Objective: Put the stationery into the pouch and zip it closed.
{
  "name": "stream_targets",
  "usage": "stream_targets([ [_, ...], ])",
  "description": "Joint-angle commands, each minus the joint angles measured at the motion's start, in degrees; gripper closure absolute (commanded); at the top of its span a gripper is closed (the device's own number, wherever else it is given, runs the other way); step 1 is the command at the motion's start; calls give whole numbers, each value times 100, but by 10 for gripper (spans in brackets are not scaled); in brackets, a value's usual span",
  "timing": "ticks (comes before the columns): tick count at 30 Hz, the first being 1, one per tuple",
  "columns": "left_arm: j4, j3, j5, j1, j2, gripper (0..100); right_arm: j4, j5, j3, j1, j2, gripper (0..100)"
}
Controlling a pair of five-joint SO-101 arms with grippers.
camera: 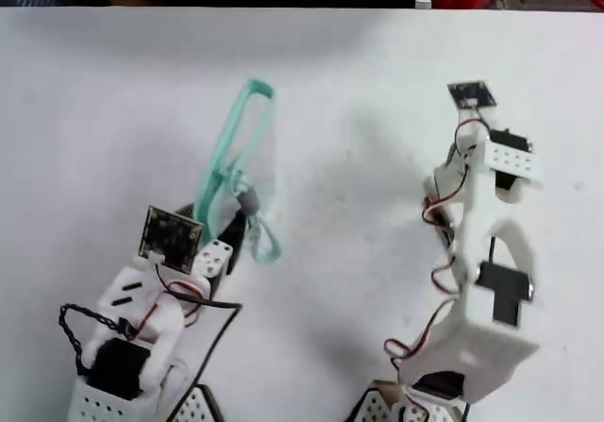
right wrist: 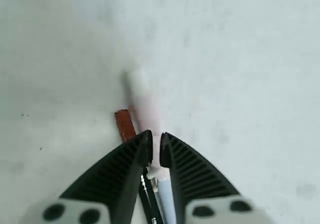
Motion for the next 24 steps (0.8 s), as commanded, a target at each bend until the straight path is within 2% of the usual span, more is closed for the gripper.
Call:
stream_targets([
  [1, -158, 9, 9, -57, 4, 835, 171, 18, -114, -136, -1182, 981],
  [4, -158, 0, 9, -57, 4, 835, 224, 18, -79, -277, -1754, 981],
  [8, -158, 0, 9, -57, 4, 835, 189, 97, 9, -462, -1631, 974],
  [13, -158, 18, 9, -57, 4, 835, 119, 413, -369, -523, -462, 843],
  [17, -158, 18, 9, -57, 4, 835, 330, 413, -1231, -479, 699, 886],
  [24, -158, 26, 9, -57, 4, 835, 1182, 413, -2655, -391, 2097, 862],
])
